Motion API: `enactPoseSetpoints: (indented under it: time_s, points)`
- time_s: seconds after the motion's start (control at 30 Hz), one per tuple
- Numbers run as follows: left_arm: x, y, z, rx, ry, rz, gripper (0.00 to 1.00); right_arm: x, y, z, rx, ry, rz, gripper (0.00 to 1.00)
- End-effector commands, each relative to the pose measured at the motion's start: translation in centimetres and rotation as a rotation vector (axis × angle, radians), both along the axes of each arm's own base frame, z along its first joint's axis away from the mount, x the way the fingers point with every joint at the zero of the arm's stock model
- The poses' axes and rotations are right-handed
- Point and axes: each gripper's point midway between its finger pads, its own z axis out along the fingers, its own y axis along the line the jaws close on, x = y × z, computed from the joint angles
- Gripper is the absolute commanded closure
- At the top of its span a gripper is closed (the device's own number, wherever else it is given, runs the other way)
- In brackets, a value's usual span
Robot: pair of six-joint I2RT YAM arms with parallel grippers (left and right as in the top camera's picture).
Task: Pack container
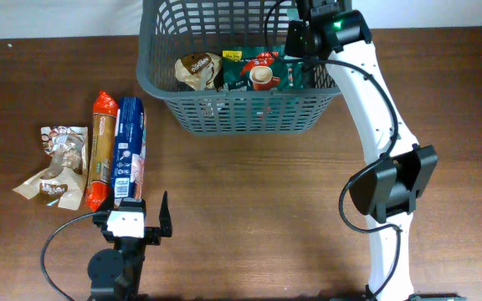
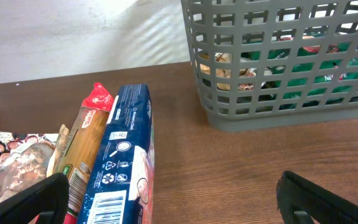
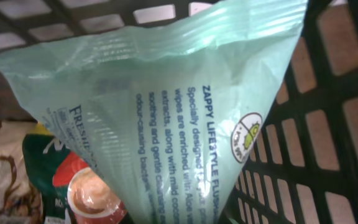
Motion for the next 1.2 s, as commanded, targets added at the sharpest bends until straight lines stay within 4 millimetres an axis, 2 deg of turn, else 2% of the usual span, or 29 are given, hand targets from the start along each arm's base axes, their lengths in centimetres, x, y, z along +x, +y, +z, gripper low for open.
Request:
enactPoseSetpoints:
  time_s: [0.0,0.07,0.23,0.3,0.4,0.5,0.53,0.6,0.63,0.77,0.9,1.0,1.07,1.1,1.17]
  points:
    - [0.0,0.1,-0.1,-0.001,-0.001,0.005,0.01,-0.1,-0.9,0.4,-0.017,-0.007,-0.053,0.78]
    - [0.0,0.1,-0.1,-0.001,-0.001,0.005,0.01,-0.4,-1.2,0.2,-0.020,0.004,-0.079,0.69]
    - [0.0,0.1,-0.1,-0.001,-0.001,0.005,0.01,-0.2,-1.2,0.4,-0.017,-0.006,-0.080,0.56]
    - [0.0,0.1,-0.1,-0.001,-0.001,0.005,0.01,0.1,-1.1,1.0,-0.032,-0.026,-0.050,0.52]
    - [0.0,0.1,-0.1,-0.001,-0.001,0.005,0.01,0.5,-0.9,3.1,-0.070,-0.075,0.023,0.46]
    - [0.0,0.1,-0.1,-0.001,-0.001,0.005,0.01,0.4,-0.5,6.3,-0.078,-0.140,0.083,0.46]
    - [0.0,0.1,-0.1,-0.001,-0.001,0.005,0.01,-0.2,-0.5,9.2,-0.066,-0.190,0.102,0.45]
    - [0.0,0.1,-0.1,-0.001,-0.001,0.005,0.01,-1.3,-0.7,12.6,-0.049,-0.243,0.102,0.44]
    - [0.0,0.1,-0.1,-0.001,-0.001,0.005,0.01,-2.2,-1.0,14.7,-0.042,-0.278,0.101,0.44]
    - [0.0,0.1,-0.1,-0.001,-0.001,0.005,0.01,-5.7,-2.2,21.2,-0.056,-0.391,0.121,0.39]
    - [0.0,0.1,-0.1,-0.001,-0.001,0.005,0.01,-9.1,-4.9,26.3,-0.053,-0.489,0.071,0.39]
    - [0.0,0.1,-0.1,-0.001,-0.001,0.005,0.01,-11.5,-8.8,29.3,-0.050,-0.545,-0.012,0.39]
    - [0.0,0.1,-0.1,-0.001,-0.001,0.005,0.01,-13.3,-12.8,30.9,-0.043,-0.576,-0.116,0.39]
    - [0.0,0.1,-0.1,-0.001,-0.001,0.005,0.01,-13.9,-14.3,31.2,-0.045,-0.582,-0.157,0.39]
    - [0.0,0.1,-0.1,-0.001,-0.001,0.005,0.01,-15.6,-18.8,31.5,-0.054,-0.579,-0.277,0.37]
